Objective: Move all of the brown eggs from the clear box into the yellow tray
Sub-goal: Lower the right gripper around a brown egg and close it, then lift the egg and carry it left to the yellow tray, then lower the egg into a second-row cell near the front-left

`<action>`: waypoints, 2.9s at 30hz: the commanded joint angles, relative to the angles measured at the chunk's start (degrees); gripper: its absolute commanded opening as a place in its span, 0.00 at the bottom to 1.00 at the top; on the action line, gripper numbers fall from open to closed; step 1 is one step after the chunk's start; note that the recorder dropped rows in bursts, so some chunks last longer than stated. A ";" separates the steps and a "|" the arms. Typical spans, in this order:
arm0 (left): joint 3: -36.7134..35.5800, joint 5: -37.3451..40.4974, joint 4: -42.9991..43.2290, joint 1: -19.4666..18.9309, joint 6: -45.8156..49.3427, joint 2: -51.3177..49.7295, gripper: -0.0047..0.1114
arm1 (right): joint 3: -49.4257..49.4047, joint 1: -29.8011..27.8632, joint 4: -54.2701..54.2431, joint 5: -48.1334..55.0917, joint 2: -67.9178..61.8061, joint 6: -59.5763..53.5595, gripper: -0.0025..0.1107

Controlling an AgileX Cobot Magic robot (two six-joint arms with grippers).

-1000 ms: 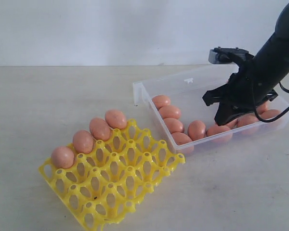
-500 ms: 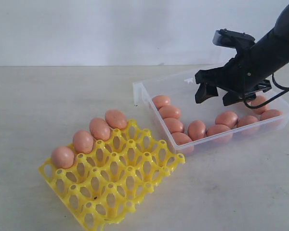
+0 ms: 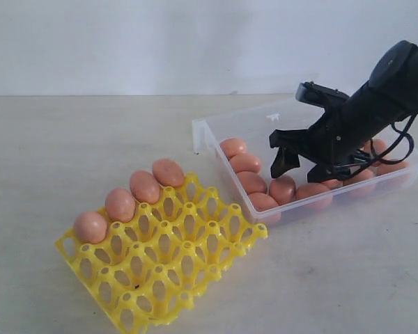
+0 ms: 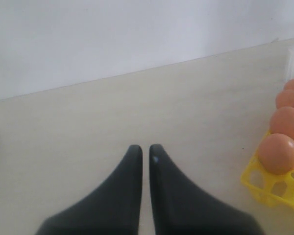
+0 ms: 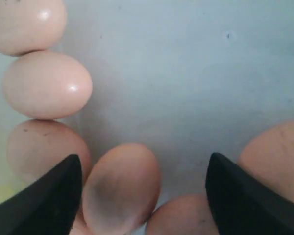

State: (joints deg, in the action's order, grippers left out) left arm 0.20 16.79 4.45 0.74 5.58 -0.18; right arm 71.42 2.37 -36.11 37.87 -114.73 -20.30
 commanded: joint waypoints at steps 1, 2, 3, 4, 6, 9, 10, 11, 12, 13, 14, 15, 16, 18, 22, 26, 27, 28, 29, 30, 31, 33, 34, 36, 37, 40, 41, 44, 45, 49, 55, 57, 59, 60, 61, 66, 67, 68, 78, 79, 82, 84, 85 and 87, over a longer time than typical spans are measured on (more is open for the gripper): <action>-0.20 -0.02 -0.11 0.44 -0.18 0.18 0.08 | 0.13 1.76 0.16 0.95 -2.96 -1.29 0.59; -0.20 -0.02 -0.11 0.44 -0.18 0.18 0.08 | 0.13 2.23 0.16 0.95 -3.47 -1.54 0.59; -0.20 -0.02 -0.11 0.44 -0.18 0.18 0.08 | 0.13 2.44 0.16 0.95 -4.10 -1.95 0.59; -0.20 -0.02 -0.11 0.44 -0.18 0.18 0.08 | 0.13 2.75 0.29 0.83 -4.57 -1.95 0.59; -0.20 -0.02 -0.11 0.44 -0.18 0.18 0.08 | 0.13 2.75 0.39 0.64 -5.23 -2.22 0.58; -0.20 -0.02 -0.11 0.44 -0.18 0.18 0.08 | 0.13 2.75 0.80 0.13 -5.38 -2.22 0.46; -0.20 -0.02 -0.11 0.44 -0.18 0.18 0.08 | 0.13 2.75 0.80 0.13 -5.38 -2.22 0.40; -0.20 -0.02 -0.11 0.44 -0.18 0.18 0.08 | 0.13 2.75 0.80 0.01 -5.38 -2.47 0.33; -0.20 -0.02 -0.11 0.44 -0.18 0.18 0.08 | 0.13 2.75 0.80 0.01 -5.38 -2.62 0.26; -0.20 -0.02 -0.11 0.44 -0.18 0.18 0.08 | 0.13 2.75 0.80 0.30 -5.38 -2.78 0.20; -0.20 -0.02 -0.11 0.44 -0.18 0.18 0.08 | 0.13 2.75 0.80 0.42 -5.38 -2.78 0.14; -0.20 -0.02 -0.11 0.44 -0.18 0.18 0.08 | 0.13 2.75 0.80 0.42 -5.38 -3.29 0.08; -0.20 -0.02 -0.11 0.44 -0.18 0.18 0.08 | 0.13 2.75 0.80 0.42 -5.26 -3.99 0.03; -0.20 -0.02 -0.11 0.44 -0.18 0.18 0.08 | 0.13 2.75 0.80 0.42 -4.80 -5.40 0.02; -0.20 -0.02 -0.11 0.44 -0.18 0.18 0.08 | 0.13 2.75 0.80 -2.24 -2.28 -9.63 0.02; -0.20 -0.02 -0.11 0.44 -0.18 0.18 0.08 | 0.13 2.75 0.80 -7.20 3.14 -11.37 0.02; -0.20 -0.02 -0.11 0.44 -0.18 0.18 0.08 | 0.13 2.75 0.80 -8.30 4.88 -11.37 0.02; -0.20 -0.02 -0.11 0.44 -0.18 0.18 0.08 | 0.13 2.75 0.80 -9.12 6.58 -11.37 0.02; -0.20 -0.02 -0.11 0.44 -0.18 0.18 0.08 | 0.13 2.75 0.80 -9.67 8.29 -11.37 0.02; -0.20 -0.02 -0.11 0.44 -0.18 0.18 0.08 | 0.01 2.75 0.66 -10.10 9.92 -11.37 0.02; -0.20 -0.02 -0.11 0.44 -0.18 0.18 0.08 | -0.26 2.85 0.19 -10.54 11.55 -11.37 0.02; -0.20 -0.02 -0.11 0.44 -0.18 0.18 0.08 | -2.10 3.25 -0.99 -14.53 14.56 -11.37 0.02; -0.20 -0.02 -0.11 0.44 -0.18 0.18 0.08 | -3.96 3.89 -1.09 -18.76 16.46 -11.37 0.02; -0.20 -0.02 -0.11 0.44 -0.18 0.18 0.08 | -9.13 5.75 -1.09 -28.55 20.13 -11.59 0.02; -0.20 -0.02 -0.11 0.44 -0.18 0.18 0.08 | -12.07 7.01 -1.09 -33.91 22.19 -11.61 0.02; -0.20 -0.02 -0.11 0.44 -0.18 0.18 0.08 | -20.28 12.31 -0.87 -46.65 27.53 -11.61 0.02; -0.20 -0.02 -0.11 0.44 -0.18 0.18 0.08 | -22.48 14.02 -0.87 -50.67 28.62 -11.61 0.02; -0.20 -0.02 -0.11 0.44 -0.18 0.18 0.08 | -30.98 22.38 0.31 -65.82 31.51 -7.68 0.02; -0.20 -0.02 -0.11 0.44 -0.18 0.18 0.08 | -32.01 24.19 0.44 -68.75 31.63 -4.22 0.02; -0.20 -0.02 -0.11 0.44 -0.18 0.18 0.08 | -32.43 29.53 22.79 -76.94 31.07 38.09 0.02; -0.20 -0.02 -0.11 0.44 -0.18 0.18 0.08 | -24.46 29.53 77.99 -93.50 18.48 82.74 0.02; -0.20 -0.02 -0.11 0.44 -0.18 0.18 0.08 | -20.61 29.53 83.81 -97.08 12.52 89.47 0.02; -0.20 -0.02 -0.11 0.44 -0.18 0.18 0.08 | -16.77 29.53 89.16 -100.35 6.35 93.90 0.02; -0.20 -0.02 -0.11 0.44 -0.18 0.18 0.08 | -15.65 29.53 91.10 -100.45 4.66 94.72 0.02; -0.20 -0.02 -0.11 0.44 -0.18 0.18 0.08 | -14.59 29.53 93.41 -100.33 2.31 95.39 0.02; -0.20 -0.02 -0.11 0.44 -0.18 0.18 0.08 | -14.47 29.61 96.47 -94.93 -0.33 94.03 0.02; -0.20 -0.02 -0.11 0.44 -0.18 0.18 0.08 | -14.47 29.61 96.61 -93.14 -0.57 93.49 0.02; -0.20 -0.02 -0.11 0.44 -0.18 0.18 0.08 | -14.47 29.61 96.61 -91.49 -0.97 93.26 0.02; -0.20 -0.02 -0.11 0.44 -0.18 0.18 0.08 | -10.18 30.81 96.90 -81.30 -4.09 90.16 0.02; -0.20 -0.02 -0.11 0.44 -0.18 0.18 0.08 | -9.74 31.35 96.90 -81.30 -4.52 89.72 0.02; -0.20 -0.02 -0.11 0.44 -0.18 0.18 0.08 | -8.37 32.10 96.90 -80.90 -5.38 87.95 0.02; -0.20 -0.02 -0.11 0.44 -0.18 0.18 0.08 | -7.86 32.52 96.90 -80.34 -5.88 85.84 0.02; -0.20 -0.02 -0.11 0.44 -0.18 0.18 0.08 | -7.86 32.67 96.90 -79.57 -5.88 84.75 0.02; -0.20 -0.02 -0.11 0.44 -0.18 0.18 0.08 | -7.86 32.80 96.90 -78.18 -5.88 82.07 0.02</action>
State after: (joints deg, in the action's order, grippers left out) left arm 0.20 16.79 4.45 0.74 5.58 -0.18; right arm 63.28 35.01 60.78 -41.78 -120.58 65.32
